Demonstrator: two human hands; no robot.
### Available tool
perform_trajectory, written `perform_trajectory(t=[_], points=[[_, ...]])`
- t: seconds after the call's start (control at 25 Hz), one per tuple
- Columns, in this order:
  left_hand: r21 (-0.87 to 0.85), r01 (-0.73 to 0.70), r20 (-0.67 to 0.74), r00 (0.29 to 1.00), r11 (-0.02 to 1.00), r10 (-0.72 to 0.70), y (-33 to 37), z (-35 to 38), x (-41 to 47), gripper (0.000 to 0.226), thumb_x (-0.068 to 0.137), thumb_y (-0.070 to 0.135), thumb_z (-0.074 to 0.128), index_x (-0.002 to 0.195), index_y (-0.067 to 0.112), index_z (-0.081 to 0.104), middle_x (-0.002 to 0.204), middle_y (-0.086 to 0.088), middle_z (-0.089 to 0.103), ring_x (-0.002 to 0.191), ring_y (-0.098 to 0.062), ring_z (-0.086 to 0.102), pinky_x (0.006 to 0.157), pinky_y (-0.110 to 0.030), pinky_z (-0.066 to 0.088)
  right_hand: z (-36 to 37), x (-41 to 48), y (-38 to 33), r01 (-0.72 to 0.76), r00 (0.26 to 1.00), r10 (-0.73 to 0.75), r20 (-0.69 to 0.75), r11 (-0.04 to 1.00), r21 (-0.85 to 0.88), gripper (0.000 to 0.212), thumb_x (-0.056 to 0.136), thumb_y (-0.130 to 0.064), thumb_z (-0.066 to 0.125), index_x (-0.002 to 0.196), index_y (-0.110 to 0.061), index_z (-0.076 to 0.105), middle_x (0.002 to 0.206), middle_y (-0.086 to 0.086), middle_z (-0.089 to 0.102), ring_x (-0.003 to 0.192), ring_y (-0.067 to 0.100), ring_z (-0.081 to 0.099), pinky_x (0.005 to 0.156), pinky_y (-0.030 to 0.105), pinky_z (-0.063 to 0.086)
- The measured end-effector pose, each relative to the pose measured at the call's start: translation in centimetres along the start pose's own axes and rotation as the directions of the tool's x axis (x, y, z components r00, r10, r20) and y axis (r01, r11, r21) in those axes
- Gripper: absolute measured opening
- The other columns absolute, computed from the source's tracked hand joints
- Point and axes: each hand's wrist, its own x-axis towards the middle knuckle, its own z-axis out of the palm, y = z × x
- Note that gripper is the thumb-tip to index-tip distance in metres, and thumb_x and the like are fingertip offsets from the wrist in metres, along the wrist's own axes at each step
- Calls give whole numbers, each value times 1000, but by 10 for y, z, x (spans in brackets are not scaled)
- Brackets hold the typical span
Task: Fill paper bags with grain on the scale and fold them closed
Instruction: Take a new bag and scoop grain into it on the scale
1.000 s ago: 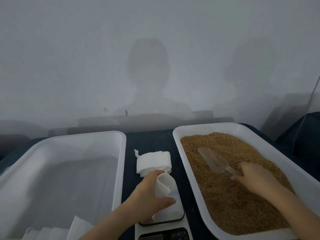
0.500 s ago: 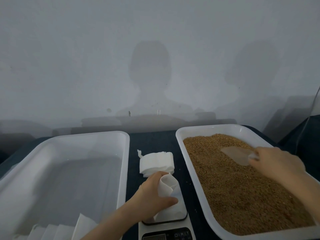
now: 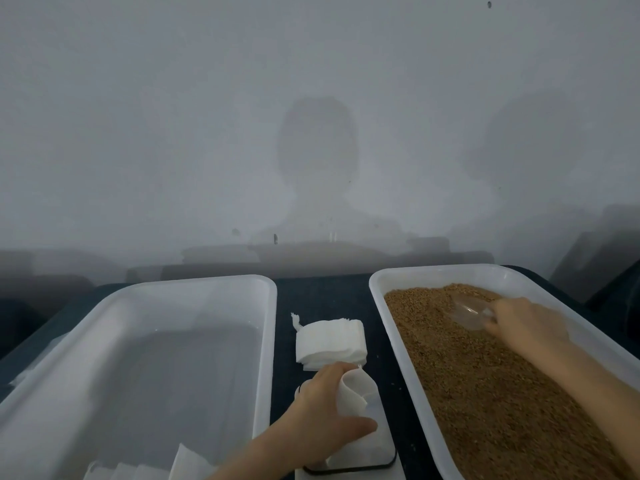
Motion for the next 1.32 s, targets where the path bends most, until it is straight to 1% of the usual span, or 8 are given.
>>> perform_trajectory(t=[0.24,0.4,0.48,0.68,0.88,1.04,1.16,1.32], points=[[-25,-13,2,1000,1000,13,-1,-1,0,60,75,44,74,115,53,29,110,24,40,106,-10,47,89,-24,41,7,15,-14,57,998,-57,8,998,30,19,93,-38,51,107,-32,62,73,-10,60,57,3,60,49,22,55],[-27,-20,-6,1000,999,20,-1,-1,0,61,75,43,74,117,51,31,109,24,41,106,-10,48,92,-26,43,8,13,-21,148,989,-148,-20,989,8,24,91,-40,53,115,-40,58,80,-13,55,65,3,58,56,21,55],[-24,-27,-6,1000,999,27,-1,-1,0,61,75,43,74,117,51,31,109,26,40,105,-9,48,92,-25,43,8,8,-24,171,985,-170,-25,984,43,24,91,-39,55,114,-41,59,78,-15,55,62,-1,55,53,17,53],[-17,-24,5,1000,1000,24,-2,0,2,63,74,45,75,114,54,28,108,26,40,104,-9,48,91,-25,43,10,-4,-15,100,987,-141,82,920,379,27,91,-32,58,115,-43,60,67,-9,66,49,5,57,46,19,45],[-1,-49,-13,999,999,49,-4,1,2,64,73,44,75,117,53,28,106,27,40,104,-11,49,91,-26,46,10,-17,8,58,985,-122,123,902,428,30,90,-33,59,119,-36,60,66,-7,68,47,7,57,49,25,51],[12,-67,-24,997,998,68,-5,1,1,63,73,43,75,117,52,29,108,25,42,103,-8,49,87,-24,45,6,-29,23,55,984,-131,120,866,496,28,87,-32,62,115,-34,63,72,-24,56,46,8,56,43,17,46],[19,-74,-34,997,997,75,-4,1,0,62,74,42,74,116,51,30,108,24,43,101,-7,50,85,-22,45,4,-36,31,21,985,-110,130,835,550,26,86,-34,63,112,-37,62,60,-9,67,45,7,55,45,18,47],[24,-80,-32,996,996,81,-1,0,-2,63,76,41,74,120,48,30,114,18,45,104,-10,50,90,-26,47,1,-47,37,0,983,-104,148,816,578,23,85,-36,63,103,-49,58,69,-6,71,45,7,57,49,22,51]])
